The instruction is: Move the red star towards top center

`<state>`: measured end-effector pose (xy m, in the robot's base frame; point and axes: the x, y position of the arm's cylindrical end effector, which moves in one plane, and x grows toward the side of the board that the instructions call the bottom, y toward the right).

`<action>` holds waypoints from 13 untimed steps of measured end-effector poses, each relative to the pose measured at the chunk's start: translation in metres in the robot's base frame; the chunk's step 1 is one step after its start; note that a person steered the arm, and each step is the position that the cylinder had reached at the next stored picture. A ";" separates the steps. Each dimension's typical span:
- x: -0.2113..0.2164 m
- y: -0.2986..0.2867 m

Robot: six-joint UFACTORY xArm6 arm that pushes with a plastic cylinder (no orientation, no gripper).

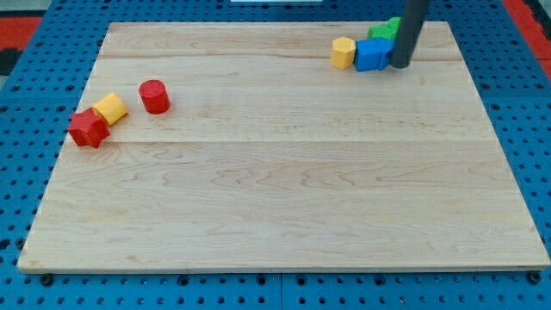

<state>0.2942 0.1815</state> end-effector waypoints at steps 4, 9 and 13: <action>0.262 -0.318; 0.115 -0.452; 0.050 -0.340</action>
<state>0.3440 -0.1583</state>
